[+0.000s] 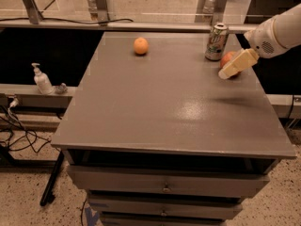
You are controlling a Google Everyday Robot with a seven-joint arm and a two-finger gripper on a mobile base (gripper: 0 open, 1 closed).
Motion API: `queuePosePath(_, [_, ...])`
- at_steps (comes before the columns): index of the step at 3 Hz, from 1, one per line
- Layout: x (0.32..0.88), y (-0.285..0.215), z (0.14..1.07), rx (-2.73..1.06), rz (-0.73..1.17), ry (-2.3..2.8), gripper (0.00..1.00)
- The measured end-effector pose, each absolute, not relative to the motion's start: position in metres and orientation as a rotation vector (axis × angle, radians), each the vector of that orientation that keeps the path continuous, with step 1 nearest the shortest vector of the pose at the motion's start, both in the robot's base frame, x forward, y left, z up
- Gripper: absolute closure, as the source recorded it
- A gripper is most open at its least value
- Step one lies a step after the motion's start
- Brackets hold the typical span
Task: Pick apple
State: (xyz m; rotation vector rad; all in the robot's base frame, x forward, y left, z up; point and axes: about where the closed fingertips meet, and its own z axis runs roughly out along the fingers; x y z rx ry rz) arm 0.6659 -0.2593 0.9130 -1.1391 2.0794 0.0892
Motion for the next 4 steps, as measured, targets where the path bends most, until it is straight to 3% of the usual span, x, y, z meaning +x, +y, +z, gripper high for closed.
queuePosePath(2, [0.712, -0.295, 0.876, -0.997, 0.125, 2.11, 0.0])
queuePosePath(4, [0.729, -0.304, 0.867, -0.877, 0.181, 2.136, 0.41])
